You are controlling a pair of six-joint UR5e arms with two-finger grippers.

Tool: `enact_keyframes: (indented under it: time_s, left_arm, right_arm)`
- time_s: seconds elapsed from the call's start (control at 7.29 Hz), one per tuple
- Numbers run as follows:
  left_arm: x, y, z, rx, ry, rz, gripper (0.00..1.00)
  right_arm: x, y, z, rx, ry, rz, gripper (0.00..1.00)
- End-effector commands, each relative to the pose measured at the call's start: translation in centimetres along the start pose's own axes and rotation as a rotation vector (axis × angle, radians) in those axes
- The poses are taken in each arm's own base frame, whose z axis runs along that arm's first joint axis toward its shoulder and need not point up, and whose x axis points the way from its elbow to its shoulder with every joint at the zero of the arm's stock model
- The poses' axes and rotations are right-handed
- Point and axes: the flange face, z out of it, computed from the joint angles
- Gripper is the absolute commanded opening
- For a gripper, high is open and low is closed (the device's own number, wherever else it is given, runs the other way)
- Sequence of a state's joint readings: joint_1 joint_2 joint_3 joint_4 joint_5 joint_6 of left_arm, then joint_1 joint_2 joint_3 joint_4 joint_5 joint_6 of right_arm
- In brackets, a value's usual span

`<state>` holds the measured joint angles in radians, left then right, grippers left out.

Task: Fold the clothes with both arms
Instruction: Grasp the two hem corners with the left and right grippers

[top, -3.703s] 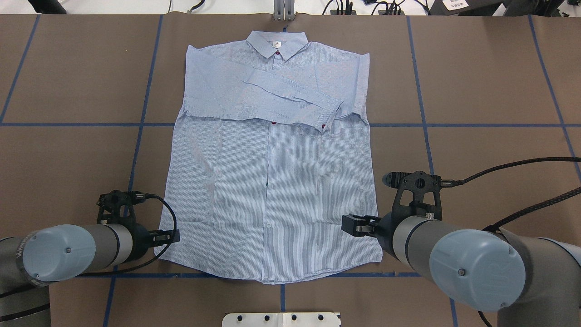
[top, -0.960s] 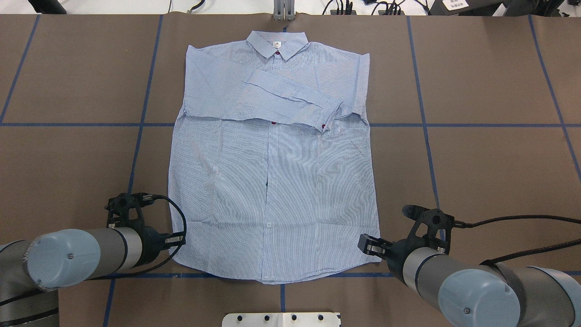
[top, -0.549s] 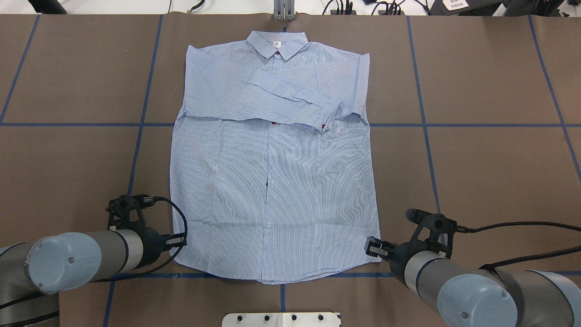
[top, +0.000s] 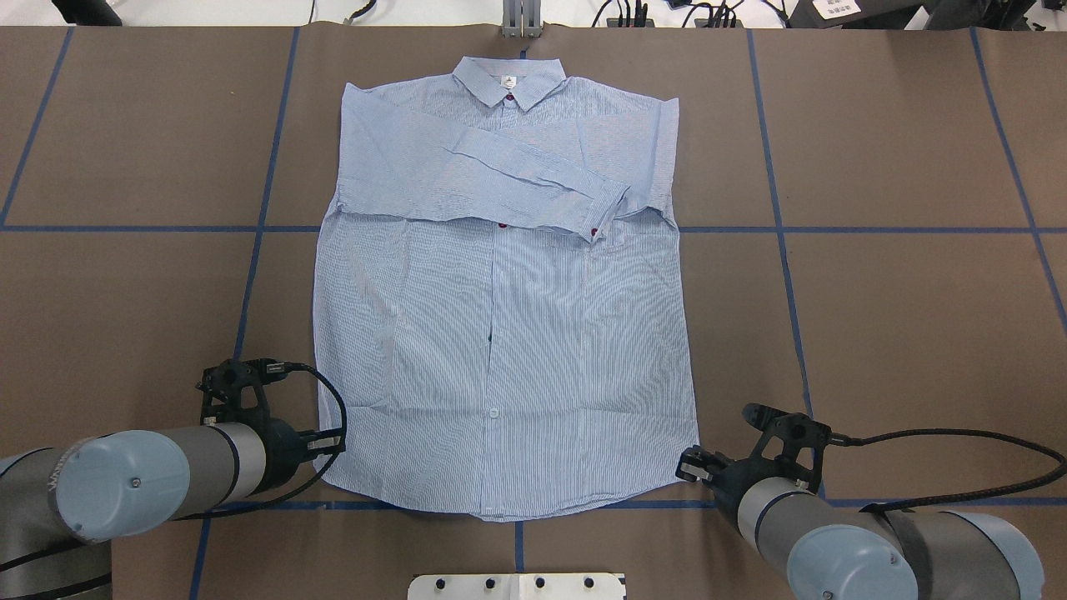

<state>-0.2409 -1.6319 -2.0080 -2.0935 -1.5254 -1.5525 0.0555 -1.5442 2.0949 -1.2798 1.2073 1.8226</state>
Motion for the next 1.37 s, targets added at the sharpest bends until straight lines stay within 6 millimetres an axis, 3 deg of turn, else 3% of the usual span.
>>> enact_keyframes:
  time_s: [0.0,1.23]
  left_arm:
    - [0.0,0.0,0.1,0.001,-0.002,0.0,0.0]
    - [0.0,0.0,0.1,0.005,-0.002,0.002,0.0]
  right_arm:
    - [-0.1,1.0,0.3,0.003,-0.001,-0.012,0.37]
    - [0.1,3.0,0.7,-0.014,0.012,-0.042,0.37]
